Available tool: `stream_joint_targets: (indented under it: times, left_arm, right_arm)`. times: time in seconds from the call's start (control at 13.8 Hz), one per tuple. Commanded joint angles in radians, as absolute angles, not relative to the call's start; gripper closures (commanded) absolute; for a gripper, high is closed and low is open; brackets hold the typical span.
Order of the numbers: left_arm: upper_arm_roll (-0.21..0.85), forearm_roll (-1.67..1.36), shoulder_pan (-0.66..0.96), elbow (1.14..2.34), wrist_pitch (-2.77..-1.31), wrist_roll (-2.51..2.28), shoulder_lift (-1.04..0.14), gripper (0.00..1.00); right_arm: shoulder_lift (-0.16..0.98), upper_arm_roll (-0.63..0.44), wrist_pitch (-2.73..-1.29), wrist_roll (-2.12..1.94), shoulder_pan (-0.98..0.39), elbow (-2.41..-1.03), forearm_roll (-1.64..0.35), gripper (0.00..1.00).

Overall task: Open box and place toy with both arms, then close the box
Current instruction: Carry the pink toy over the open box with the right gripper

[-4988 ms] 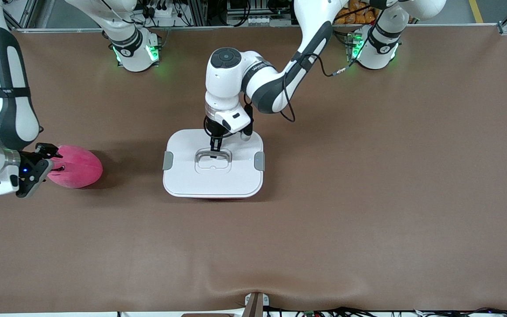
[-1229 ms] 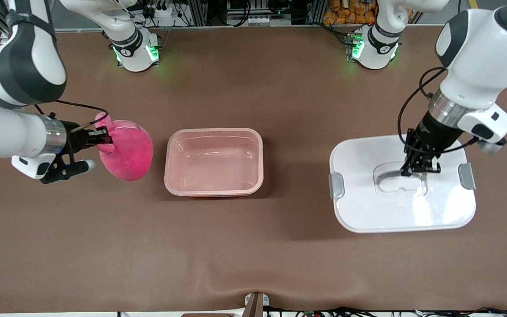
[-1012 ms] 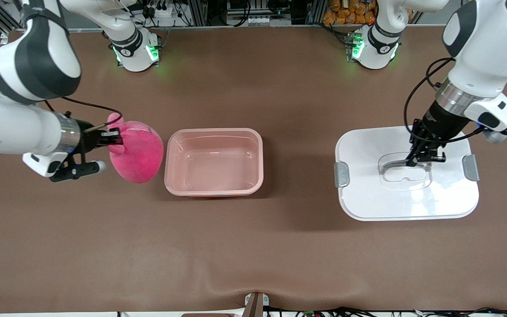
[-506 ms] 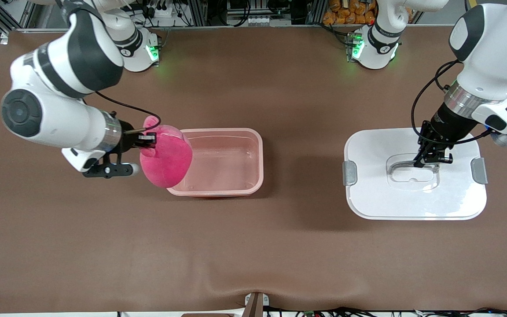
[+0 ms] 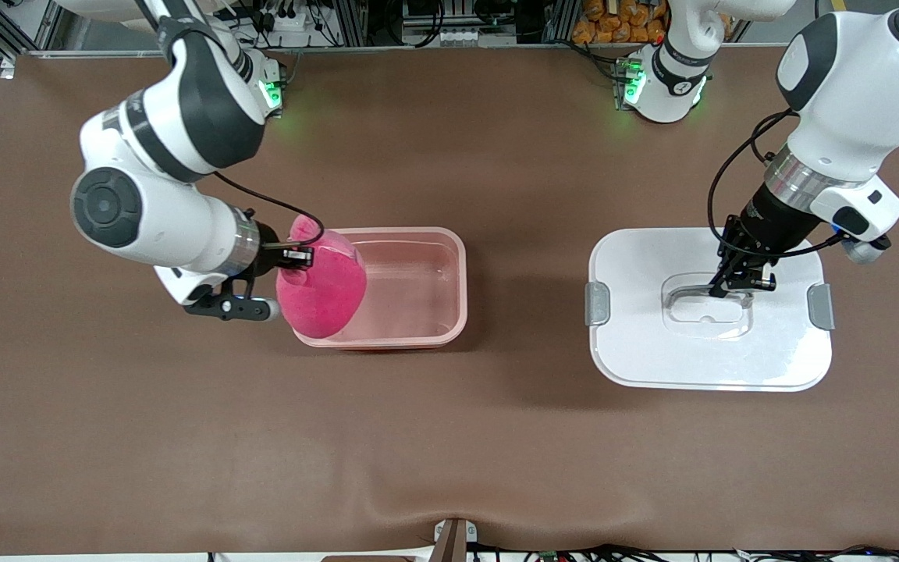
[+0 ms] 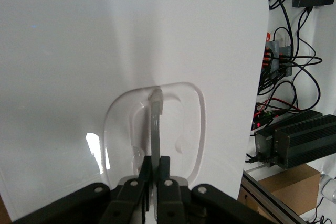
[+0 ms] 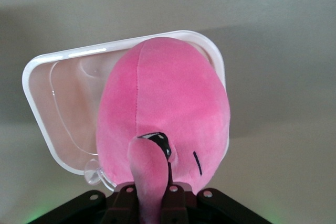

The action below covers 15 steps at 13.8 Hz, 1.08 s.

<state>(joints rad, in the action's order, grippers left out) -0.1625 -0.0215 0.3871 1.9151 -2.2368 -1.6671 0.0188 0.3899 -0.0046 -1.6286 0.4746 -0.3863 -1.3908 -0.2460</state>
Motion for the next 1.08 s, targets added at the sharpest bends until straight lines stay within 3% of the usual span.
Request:
stream_joint_targets:
  times: [0.0, 0.22, 1.01]
  left_arm:
    - [-0.002, -0.038, 0.242, 1.904, -2.247, -1.666, 0.020, 1.00]
    - [0.049, -0.040, 0.212, 1.904, -2.247, -1.675, 0.011, 1.00]
    - [0.051, -0.038, 0.238, 1.907, -2.246, -1.721, -0.008, 1.00]
  right_arm:
    - [0.405, -0.017, -1.638, 0.502, -0.403, -1.371, -0.265, 1.00]
    - [0.405, -0.017, -1.638, 0.502, -0.403, -1.379, -0.265, 1.00]
    - [0.459, -0.018, -1.626, 0.502, -0.459, -1.407, -0.255, 1.00]
